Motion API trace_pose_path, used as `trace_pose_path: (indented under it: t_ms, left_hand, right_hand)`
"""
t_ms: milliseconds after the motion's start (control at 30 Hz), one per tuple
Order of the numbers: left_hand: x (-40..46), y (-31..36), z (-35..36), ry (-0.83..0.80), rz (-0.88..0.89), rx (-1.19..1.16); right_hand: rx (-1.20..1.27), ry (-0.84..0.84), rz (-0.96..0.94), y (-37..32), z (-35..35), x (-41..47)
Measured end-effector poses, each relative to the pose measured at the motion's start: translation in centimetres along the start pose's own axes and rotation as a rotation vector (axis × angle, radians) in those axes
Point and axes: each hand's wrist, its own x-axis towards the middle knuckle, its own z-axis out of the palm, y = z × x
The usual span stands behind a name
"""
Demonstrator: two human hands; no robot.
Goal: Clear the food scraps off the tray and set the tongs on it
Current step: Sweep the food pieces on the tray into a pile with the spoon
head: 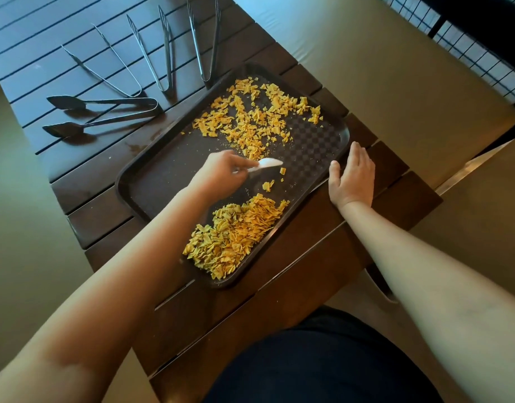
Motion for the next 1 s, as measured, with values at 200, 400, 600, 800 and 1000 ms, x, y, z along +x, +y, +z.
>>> trace_pose_path:
  t_ms: [200,400,600,800,1000]
  left_hand:
    - [0.4,0.8,1.5,-0.126,0.023,0.036]
    - [-1.6,-0.3,0.1,-0.286,0.047,0.186]
    - [-0.7,1.4,0.1,-0.117,0.092,0.151]
    - [0.0,2.0,1.6,-0.163,0.118,0.231]
    - [-1.8,0.0,-0.1,-0.293,0.167,0.375]
  right_hand:
    - [0.006,-0.002,0.000,0.0,0.0,0.0]
    - [0.016,0.003,0.000,-0.1,0.0,-0.1]
    - [0.015,0.000,0.007,-0.1,0.0,-0.1]
    - [0.022,0.000,0.004,-0.1,-0.1,-0.1]
    - [0.023,0.005,0.002,-0.1,-0.1,-0.1]
